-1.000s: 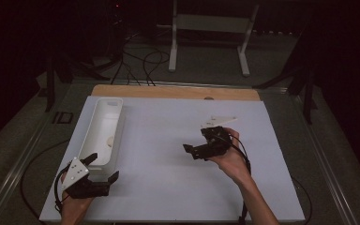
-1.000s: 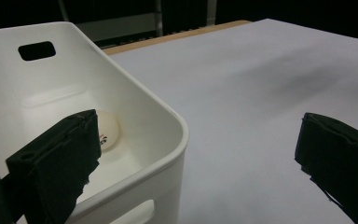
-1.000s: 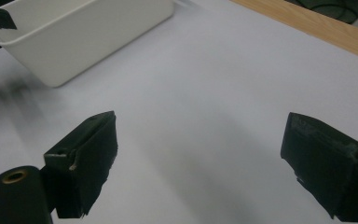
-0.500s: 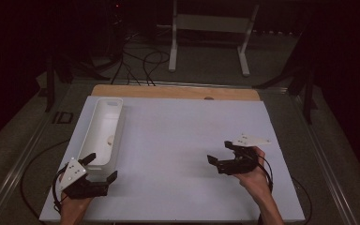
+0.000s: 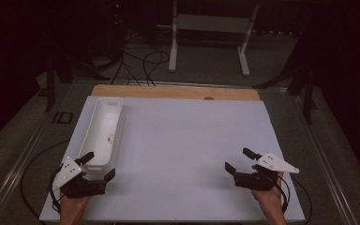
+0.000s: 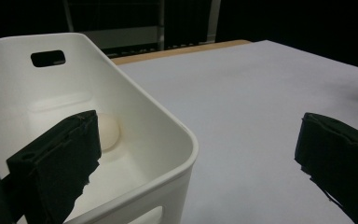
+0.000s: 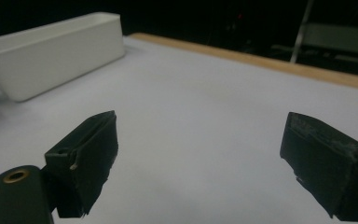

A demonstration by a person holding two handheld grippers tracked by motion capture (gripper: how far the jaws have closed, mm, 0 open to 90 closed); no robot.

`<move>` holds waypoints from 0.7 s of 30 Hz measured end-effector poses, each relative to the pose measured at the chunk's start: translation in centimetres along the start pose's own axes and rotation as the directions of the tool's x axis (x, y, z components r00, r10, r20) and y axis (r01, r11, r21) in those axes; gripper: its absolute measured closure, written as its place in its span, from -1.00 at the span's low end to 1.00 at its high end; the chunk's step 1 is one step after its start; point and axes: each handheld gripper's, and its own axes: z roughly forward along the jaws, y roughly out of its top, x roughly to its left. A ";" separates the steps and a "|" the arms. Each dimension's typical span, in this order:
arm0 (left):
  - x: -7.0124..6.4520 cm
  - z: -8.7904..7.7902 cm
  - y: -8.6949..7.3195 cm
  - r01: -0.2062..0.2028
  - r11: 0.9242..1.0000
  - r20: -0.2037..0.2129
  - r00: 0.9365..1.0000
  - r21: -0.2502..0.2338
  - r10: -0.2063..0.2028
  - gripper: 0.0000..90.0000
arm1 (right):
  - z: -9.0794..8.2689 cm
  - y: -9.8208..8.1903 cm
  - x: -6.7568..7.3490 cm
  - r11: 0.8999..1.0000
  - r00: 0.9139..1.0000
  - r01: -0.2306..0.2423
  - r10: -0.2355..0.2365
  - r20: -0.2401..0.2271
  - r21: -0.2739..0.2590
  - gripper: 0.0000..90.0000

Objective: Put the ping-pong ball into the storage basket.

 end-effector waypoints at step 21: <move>0.1 0.0 0.0 0.003 1.000 0.006 1.000 0.003 -0.003 -0.98 | -1.6 -2.4 0.2 0.994 0.998 0.034 -0.028 0.053 -0.103 -0.77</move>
